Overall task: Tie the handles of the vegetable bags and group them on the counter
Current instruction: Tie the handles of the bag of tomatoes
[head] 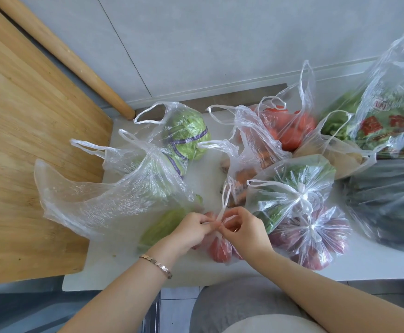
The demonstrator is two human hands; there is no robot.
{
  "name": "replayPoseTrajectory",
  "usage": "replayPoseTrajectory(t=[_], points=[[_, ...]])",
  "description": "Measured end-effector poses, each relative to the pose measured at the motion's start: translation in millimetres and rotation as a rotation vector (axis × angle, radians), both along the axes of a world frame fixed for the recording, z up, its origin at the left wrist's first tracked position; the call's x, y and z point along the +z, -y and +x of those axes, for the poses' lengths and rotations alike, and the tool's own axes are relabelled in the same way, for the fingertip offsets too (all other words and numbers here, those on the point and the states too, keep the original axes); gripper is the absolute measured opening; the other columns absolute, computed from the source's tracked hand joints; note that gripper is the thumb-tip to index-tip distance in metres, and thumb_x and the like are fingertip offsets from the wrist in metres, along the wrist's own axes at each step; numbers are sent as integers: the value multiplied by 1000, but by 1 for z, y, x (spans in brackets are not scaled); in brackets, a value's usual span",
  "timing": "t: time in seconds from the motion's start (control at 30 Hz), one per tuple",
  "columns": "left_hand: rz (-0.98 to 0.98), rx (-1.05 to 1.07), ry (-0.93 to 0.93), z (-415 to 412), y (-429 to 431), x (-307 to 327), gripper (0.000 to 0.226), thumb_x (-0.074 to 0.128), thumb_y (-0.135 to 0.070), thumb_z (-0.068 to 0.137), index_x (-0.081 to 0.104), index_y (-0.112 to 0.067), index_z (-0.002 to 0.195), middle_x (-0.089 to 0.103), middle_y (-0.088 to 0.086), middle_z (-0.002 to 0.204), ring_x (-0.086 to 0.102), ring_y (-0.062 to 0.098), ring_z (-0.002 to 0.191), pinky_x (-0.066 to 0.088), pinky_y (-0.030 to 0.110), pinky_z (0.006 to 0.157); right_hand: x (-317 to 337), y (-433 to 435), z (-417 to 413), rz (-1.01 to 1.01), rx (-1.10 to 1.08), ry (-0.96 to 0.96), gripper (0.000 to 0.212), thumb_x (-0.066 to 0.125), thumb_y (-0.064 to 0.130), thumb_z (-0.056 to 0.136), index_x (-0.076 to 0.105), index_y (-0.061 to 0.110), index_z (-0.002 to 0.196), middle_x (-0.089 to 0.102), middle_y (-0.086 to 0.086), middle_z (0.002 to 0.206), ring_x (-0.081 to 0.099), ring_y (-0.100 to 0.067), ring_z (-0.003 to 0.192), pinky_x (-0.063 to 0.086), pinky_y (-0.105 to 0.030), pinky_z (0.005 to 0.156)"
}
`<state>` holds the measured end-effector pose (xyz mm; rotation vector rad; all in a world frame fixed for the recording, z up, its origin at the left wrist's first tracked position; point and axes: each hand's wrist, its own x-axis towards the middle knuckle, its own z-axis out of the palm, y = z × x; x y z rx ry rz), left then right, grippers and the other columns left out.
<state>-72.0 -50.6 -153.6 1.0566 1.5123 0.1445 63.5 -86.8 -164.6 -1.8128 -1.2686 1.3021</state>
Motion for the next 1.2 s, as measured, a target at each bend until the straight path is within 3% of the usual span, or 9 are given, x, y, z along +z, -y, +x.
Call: replayPoseTrajectory(t=[0.13,0.23,0.4,0.5,0.63,0.8,1.0,1.13,1.2], points=[[-16,-98,10,-4,1,1,24,63,-33,85,62,-16,67,38,0,49,28,14,43,22,27,47,-4,1,2,97,164,137,11,62,12,79,60,15,89,56,6,68,53,-14,64,44,-22,62],[-1,-131,17,-1,2,3,24,66,-30,83,61,-17,63,46,-12,44,34,10,42,25,21,44,-8,-1,5,359,325,314,36,63,2,66,70,17,98,60,0,67,57,-19,59,43,-17,54],[64,-192,-87,1,-1,4,28,66,-18,83,57,-17,57,40,-4,51,35,10,45,28,20,45,-19,-5,3,419,531,493,25,69,4,45,72,15,68,53,-2,53,55,-20,45,43,-16,36],[84,-169,-85,2,1,5,26,68,-19,81,59,-18,57,39,-3,49,34,9,41,27,18,41,-16,-4,3,346,497,397,6,62,7,59,68,6,59,57,-7,59,59,-24,47,45,-19,39],[167,-113,-51,0,9,4,13,66,-19,83,68,-14,72,43,-4,51,37,4,42,30,16,43,-10,-6,5,183,346,207,15,59,0,81,71,-2,89,62,-19,95,59,-32,84,46,-30,75],[336,-156,-103,1,13,3,14,60,-15,87,72,-9,85,47,-14,45,43,-1,44,31,9,47,-5,-3,6,16,115,-8,11,67,7,78,73,8,87,67,-3,75,59,-9,66,45,-6,64],[620,-337,-175,3,19,-4,16,54,-2,87,69,0,87,48,-4,76,47,10,75,32,3,65,2,-8,23,-358,81,-388,18,62,0,81,70,15,75,58,-5,67,48,-9,59,42,-9,52],[350,-109,-71,6,17,-4,16,57,-11,88,71,-5,94,53,-12,53,46,1,53,31,9,49,-2,-4,22,-226,145,-370,24,63,-5,79,74,14,89,64,-18,69,53,-7,63,45,-13,62],[156,2,8,7,16,-1,17,57,-14,89,69,-7,98,43,-13,32,37,-1,31,23,10,38,-7,-3,20,-89,243,-188,23,67,-1,77,74,16,92,64,-7,70,52,0,58,45,-15,66]])
